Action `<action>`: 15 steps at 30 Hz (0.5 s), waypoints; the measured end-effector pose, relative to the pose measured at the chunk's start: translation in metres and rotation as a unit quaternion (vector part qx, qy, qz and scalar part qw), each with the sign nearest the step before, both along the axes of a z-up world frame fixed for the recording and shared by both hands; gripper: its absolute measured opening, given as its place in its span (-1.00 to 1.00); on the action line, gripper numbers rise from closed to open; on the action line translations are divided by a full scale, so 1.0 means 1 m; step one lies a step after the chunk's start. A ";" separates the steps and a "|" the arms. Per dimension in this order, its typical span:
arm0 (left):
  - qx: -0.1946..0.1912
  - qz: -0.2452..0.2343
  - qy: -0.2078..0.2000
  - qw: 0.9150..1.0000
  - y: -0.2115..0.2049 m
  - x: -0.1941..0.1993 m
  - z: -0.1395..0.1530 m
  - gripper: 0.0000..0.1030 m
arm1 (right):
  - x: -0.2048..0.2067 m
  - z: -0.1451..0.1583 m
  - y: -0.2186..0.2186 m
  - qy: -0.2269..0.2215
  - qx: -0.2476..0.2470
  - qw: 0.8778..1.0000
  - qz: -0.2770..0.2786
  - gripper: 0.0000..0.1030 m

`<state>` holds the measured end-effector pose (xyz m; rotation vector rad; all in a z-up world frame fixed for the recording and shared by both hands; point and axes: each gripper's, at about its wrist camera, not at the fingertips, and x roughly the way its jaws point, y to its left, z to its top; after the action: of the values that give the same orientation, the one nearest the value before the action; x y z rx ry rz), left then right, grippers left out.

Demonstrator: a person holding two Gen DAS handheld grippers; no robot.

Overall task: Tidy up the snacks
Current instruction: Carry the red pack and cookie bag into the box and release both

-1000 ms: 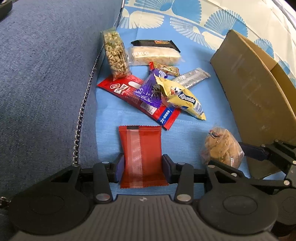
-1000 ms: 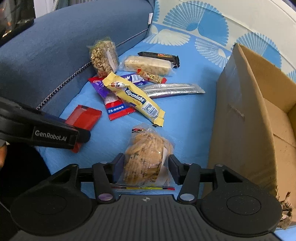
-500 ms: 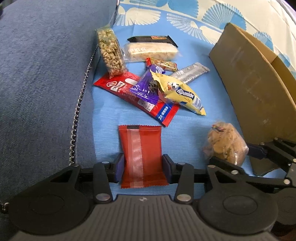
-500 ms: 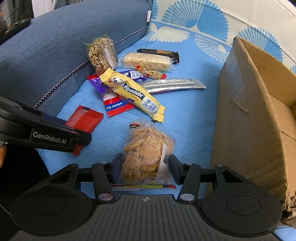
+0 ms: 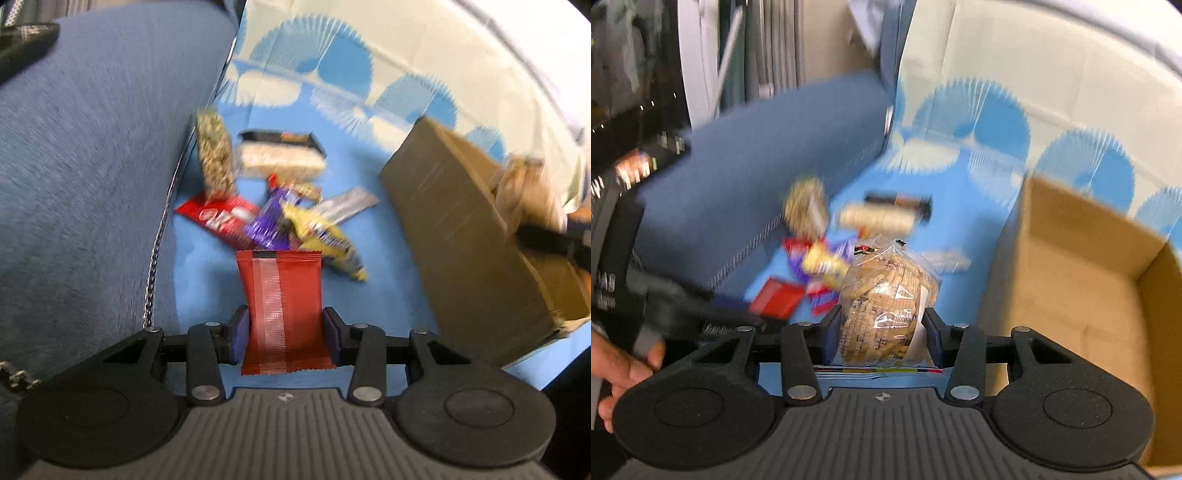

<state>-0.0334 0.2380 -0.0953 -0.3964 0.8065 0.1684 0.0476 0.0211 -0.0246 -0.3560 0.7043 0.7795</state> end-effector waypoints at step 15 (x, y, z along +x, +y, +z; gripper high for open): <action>0.034 0.023 -0.046 0.998 -0.015 -0.001 0.016 -0.10 | 0.068 0.008 -0.118 -0.021 0.142 0.983 -0.116 -0.08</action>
<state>-0.0344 0.2230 -0.0796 -0.3550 0.6993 0.2178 0.1158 -0.0967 -0.0171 -0.0292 0.5740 0.6369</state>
